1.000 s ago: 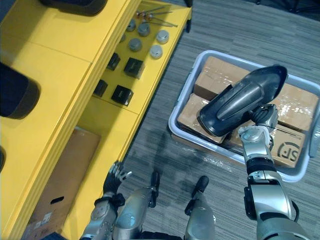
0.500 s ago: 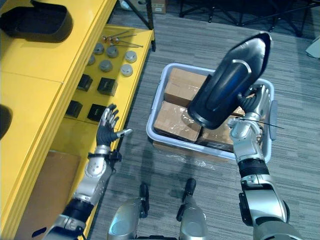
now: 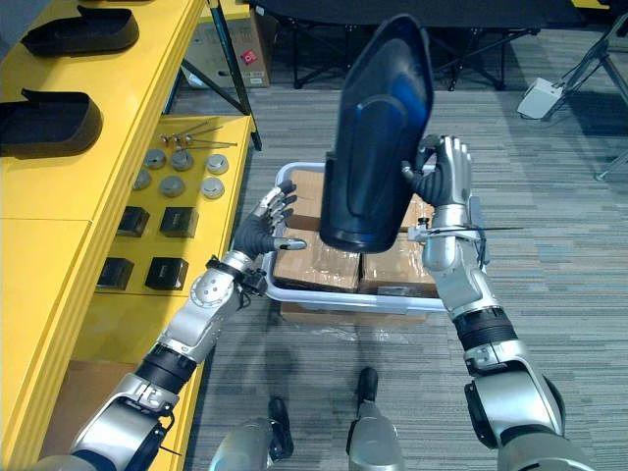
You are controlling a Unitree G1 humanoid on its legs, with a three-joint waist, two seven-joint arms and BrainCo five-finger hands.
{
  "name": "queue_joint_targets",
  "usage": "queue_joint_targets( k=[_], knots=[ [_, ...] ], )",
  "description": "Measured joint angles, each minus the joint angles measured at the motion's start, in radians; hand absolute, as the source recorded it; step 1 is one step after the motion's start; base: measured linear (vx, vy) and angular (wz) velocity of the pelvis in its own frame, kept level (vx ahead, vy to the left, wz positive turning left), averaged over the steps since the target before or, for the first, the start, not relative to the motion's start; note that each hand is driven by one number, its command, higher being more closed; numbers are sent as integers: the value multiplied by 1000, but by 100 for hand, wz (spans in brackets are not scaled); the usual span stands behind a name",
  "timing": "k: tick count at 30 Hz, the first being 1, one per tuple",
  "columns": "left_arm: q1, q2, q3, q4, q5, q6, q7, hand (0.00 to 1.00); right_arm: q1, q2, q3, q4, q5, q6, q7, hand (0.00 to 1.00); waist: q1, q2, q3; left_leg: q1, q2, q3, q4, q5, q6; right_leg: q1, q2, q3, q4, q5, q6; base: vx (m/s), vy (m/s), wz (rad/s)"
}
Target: Walk over and take plastic housings, then place them on the shelf
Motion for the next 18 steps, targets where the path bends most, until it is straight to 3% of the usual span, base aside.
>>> queue_joint_targets(
  k=[6, 8, 10, 18],
  knots=[
    [-2, -4, -11, 2, -53, 126, 8, 0, 2, 10, 41, 4, -3, -4, 16, 100, 0, 0, -8, 13, 4, -2, -11, 2, -2, 9, 4, -5, 0, -9, -3, 3, 0, 1],
    [-2, -8, -32, 24, -79, 195, 33, 0, 17, 23, 52, 15, -3, -4, 18, 100, 1, 2, -39, 14, 4, -9, -18, 2, -3, 8, 5, -14, -1, -9, -3, 27, 5, 8],
    [-2, -23, -36, 55, -80, 222, 62, 0, 22, 33, 69, 18, 1, -4, 18, 100, 1, 2, -58, 14, 4, -17, -21, 2, -3, 10, 7, -22, 0, -6, 1, 42, 9, 7],
    [-57, -89, -29, 166, -116, 232, 115, 0, 22, 118, 150, 97, 1, 5, 19, 100, 23, -1, -69, 29, -15, -34, -32, 3, -1, 28, -3, -31, 8, 10, 13, -3, 17, 4]
  ],
)
